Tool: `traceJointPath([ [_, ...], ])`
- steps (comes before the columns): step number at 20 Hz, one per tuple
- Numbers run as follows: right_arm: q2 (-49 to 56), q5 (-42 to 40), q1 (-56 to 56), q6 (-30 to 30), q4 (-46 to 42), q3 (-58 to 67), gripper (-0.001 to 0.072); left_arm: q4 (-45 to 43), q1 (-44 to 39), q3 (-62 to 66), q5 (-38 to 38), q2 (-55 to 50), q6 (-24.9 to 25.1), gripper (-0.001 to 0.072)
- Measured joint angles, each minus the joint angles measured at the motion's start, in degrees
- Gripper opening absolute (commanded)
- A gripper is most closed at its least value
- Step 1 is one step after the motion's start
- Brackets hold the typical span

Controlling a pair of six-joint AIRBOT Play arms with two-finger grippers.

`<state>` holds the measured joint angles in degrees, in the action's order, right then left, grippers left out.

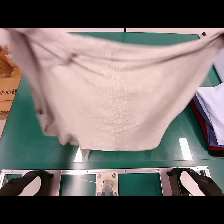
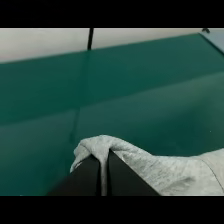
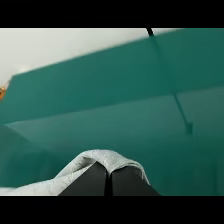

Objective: Fold the shirts.

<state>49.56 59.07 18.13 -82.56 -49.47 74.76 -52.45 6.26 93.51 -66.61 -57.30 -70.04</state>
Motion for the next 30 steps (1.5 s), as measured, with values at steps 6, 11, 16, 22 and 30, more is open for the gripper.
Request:
traceJointPath([
  [6,18.78,-18.03,-4.35,4.28,0.96,-13.16,0.0011,4.61,-4.59,-10.19,15.21,-23.61,3.67,0.0022],
  [11,32.39,-24.17,-5.73,5.07,1.42,-10.03,0.0511,11.08,-5.14,-11.5,21.68,-34.77,7.82,0.0715],
  [16,34.23,-15.91,-0.59,5.18,-0.72,-4.96,0.001,12.94,-0.46,-7.04,13.44,-37.31,8.28,0.0604],
  [22,25.38,0.35,7.19,4.74,-2.45,-10.99,0.0009,13.16,9.16,-1.97,-7.65,-37.88,6.16,0.0021],
  [30,3.13,4.11,9.29,-4.13,-7.69,-41.13,0.0504,5.09,18.91,-20.26,-16.0,-27.15,3.5,0.0025],
])
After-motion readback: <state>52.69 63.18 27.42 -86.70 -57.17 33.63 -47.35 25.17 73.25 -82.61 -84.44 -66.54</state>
